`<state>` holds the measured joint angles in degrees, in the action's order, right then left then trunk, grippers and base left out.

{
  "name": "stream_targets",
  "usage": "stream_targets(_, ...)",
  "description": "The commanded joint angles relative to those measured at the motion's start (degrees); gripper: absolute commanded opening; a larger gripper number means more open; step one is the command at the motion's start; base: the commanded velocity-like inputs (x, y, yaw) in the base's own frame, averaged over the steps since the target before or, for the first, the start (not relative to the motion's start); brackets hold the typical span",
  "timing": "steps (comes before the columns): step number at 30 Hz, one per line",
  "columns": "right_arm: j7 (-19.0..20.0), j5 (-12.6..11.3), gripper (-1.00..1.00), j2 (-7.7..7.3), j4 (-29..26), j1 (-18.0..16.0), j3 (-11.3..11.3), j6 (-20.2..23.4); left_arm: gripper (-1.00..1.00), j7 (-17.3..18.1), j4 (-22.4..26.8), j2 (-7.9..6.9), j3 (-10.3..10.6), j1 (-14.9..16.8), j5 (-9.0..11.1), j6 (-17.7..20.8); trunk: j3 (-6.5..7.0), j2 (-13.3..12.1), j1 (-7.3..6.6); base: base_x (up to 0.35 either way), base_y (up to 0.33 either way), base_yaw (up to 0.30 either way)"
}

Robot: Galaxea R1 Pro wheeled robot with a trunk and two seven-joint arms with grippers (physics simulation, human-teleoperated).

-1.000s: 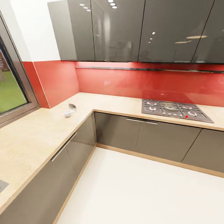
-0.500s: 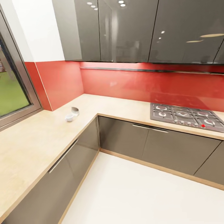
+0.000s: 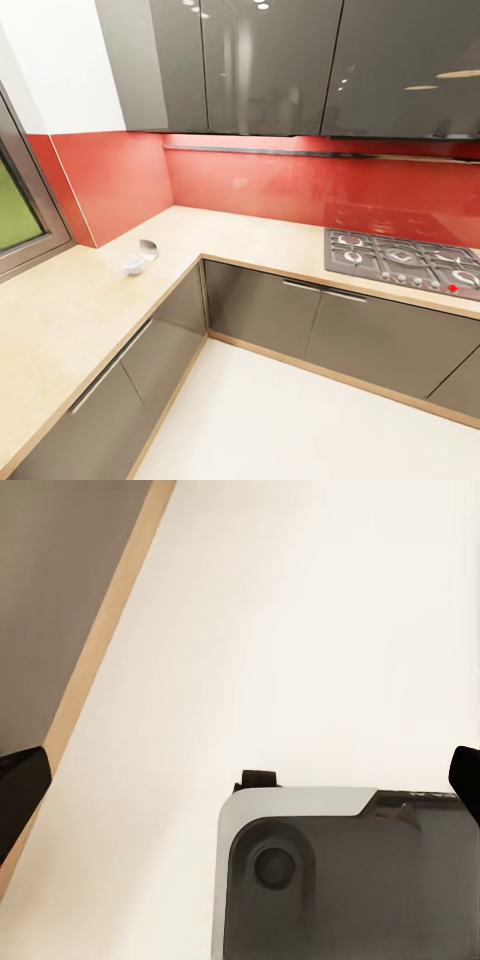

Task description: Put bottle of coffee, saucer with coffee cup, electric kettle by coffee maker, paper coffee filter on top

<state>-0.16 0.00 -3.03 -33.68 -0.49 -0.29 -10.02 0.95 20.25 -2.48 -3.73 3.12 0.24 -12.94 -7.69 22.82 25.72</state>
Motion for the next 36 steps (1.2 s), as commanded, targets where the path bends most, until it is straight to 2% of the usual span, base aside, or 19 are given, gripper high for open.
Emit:
stream_targets(1, -0.05, 0.00, 1.00, 0.02, 0.02, -0.04, -0.04, -0.17, 1.00, 0.10, -0.03, 0.02, -0.17, 0.04, 0.02, -0.17, -0.11, 0.10, 0.06, 0.334, -0.105, 0.000)
stream_targets(8, -0.10, -0.16, 1.00, 0.17, 0.02, -0.04, -0.06, -0.17, 1.00, 0.04, -0.32, -0.04, -0.15, -0.02, 0.07, 0.13, -0.11, 0.10, 0.06, 0.320, -0.144, 0.003)
stream_targets(12, -0.10, -0.17, 1.00, 0.21, 0.02, -0.04, -0.06, -0.17, 1.00, -0.04, -3.58, -0.03, -0.11, -0.38, -0.22, 0.31, -0.11, 0.10, 0.06, 0.298, -0.193, 0.121)
stream_targets(14, -0.10, -0.17, 1.00, 0.21, 0.02, -0.04, -0.06, -0.17, 1.00, -0.12, -6.97, -0.02, -0.05, -0.47, -1.01, 0.32, -0.11, 0.10, 0.06, 0.293, -0.195, 0.213)
stream_targets(16, -0.10, -0.17, 1.00, 0.22, 0.02, -0.04, -0.06, -0.17, 1.00, -0.29, -12.21, -0.09, -0.05, -0.53, -2.95, 0.30, -0.11, 0.10, 0.06, 0.250, -0.164, 0.222)
stream_targets(19, -0.10, -0.19, 1.00, 0.22, 0.00, -0.04, -0.09, -0.17, 1.00, -0.48, -17.44, -0.14, -0.05, -0.50, -5.81, 0.51, -0.11, 0.10, 0.06, 0.109, -0.071, 0.107)
stream_targets(24, -0.06, -0.18, 1.00, 0.22, -0.05, -0.04, -0.14, -0.17, 1.00, -0.68, -20.39, -0.23, -0.05, -0.80, -7.69, 0.80, -0.11, 0.10, 0.06, 0.033, -0.021, 0.032)
stream_targets(27, -0.01, -0.19, 1.00, 0.24, -0.40, -0.04, -0.07, -0.17, 1.00, -0.82, -21.04, -0.50, -0.11, -2.91, -8.06, 2.12, -0.11, 0.10, 0.06, 0.006, -0.004, 0.006)
stream_targets(30, 0.22, -0.20, 1.00, 0.61, -5.14, -0.11, 0.20, -0.07, 1.00, -0.91, -21.22, -0.62, -0.18, -4.02, -8.14, 7.13, -0.11, 0.10, 0.06, 0.001, 0.000, 0.001)
stream_targets(33, 0.31, -0.29, 1.00, 0.93, -11.69, -0.12, 0.34, -0.01, 1.00, -0.99, -21.21, -0.60, -0.21, -4.31, -8.09, 9.42, -0.11, 0.10, 0.06, 0.000, 0.000, 0.000)
stream_targets(36, 0.33, -0.35, 1.00, 1.55, -13.67, -0.13, 0.37, 0.00, 1.00, -0.89, -21.21, -0.68, -0.23, -5.33, -8.15, 10.18, -0.11, 0.10, 0.06, 0.000, 0.000, 0.000)
